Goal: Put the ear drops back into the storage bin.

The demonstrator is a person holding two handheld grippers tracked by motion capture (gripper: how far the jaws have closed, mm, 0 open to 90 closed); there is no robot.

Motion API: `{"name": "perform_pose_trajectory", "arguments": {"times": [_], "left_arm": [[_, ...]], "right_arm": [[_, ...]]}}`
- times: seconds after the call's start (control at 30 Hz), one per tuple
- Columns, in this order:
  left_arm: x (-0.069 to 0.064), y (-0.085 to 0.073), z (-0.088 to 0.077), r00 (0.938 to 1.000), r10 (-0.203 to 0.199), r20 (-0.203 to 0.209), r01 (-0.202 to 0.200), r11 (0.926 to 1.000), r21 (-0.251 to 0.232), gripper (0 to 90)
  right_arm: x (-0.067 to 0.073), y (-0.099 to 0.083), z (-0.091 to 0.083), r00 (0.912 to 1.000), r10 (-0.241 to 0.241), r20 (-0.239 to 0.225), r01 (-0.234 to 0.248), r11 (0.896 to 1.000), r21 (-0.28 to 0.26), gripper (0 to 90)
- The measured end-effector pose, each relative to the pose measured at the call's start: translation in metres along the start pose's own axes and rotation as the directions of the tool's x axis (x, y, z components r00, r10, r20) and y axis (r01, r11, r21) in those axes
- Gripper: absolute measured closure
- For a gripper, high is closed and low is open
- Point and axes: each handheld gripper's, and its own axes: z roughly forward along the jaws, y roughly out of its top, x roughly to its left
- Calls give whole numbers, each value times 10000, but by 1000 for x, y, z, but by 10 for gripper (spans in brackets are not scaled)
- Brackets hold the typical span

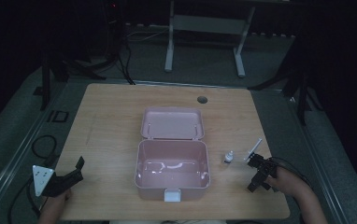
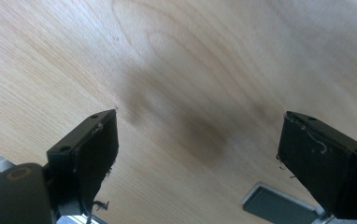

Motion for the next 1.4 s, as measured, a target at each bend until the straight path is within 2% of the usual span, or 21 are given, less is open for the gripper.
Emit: {"name": "perform_pose_trajectory", "arguments": {"times": [0.1, 0.2, 0.47, 0.63, 0.73, 0.83, 0.97, 1.2, 1.3, 1.4], "left_arm": [[0, 0, 0, 10000, -8, -8, 8, 10000, 0, 23], [0, 0, 0, 10000, -1, 2, 1, 10000, 6, 24], [0, 0, 0, 10000, 1, 14, -1, 10000, 3, 23], [0, 0, 0, 10000, 1, 11, -1, 10000, 6, 23], [0, 0, 0, 10000, -11, 4, 11, 10000, 16, 23], [0, 0, 0, 10000, -7, 10, 7, 10000, 15, 23], [0, 0, 0, 10000, -9, 16, 9, 10000, 16, 23], [0, 0, 0, 10000, -7, 28, 7, 10000, 21, 24], [0, 0, 0, 10000, 12, 34, -12, 10000, 19, 24], [0, 0, 0, 10000, 15, 33, -15, 10000, 28, 24]], "right_arm": [[-1, 4, -4, 9999, -109, 18, 109, 9999, -61, 120], [-2, 12, -11, 9995, -237, -201, 231, 9994, -273, 120], [5, 34, -14, 9975, -697, -112, 697, 9976, -6, 122], [7, 45, -17, 9979, -630, 159, 635, 9975, -311, 132], [9, 54, -21, 9970, -721, 284, 740, 9947, -718, 126], [8, 64, -26, 9974, -572, 441, 615, 9928, -1031, 127], [9, 75, -27, 9979, -645, 85, 650, 9929, -1001, 124], [12, 93, -27, 9981, -611, -70, 602, 9942, -888, 214], [14, 100, -25, 9984, -456, -345, 431, 9967, -682, 265], [14, 107, -23, 9995, -287, -142, 278, 9978, -597, 310]]}}
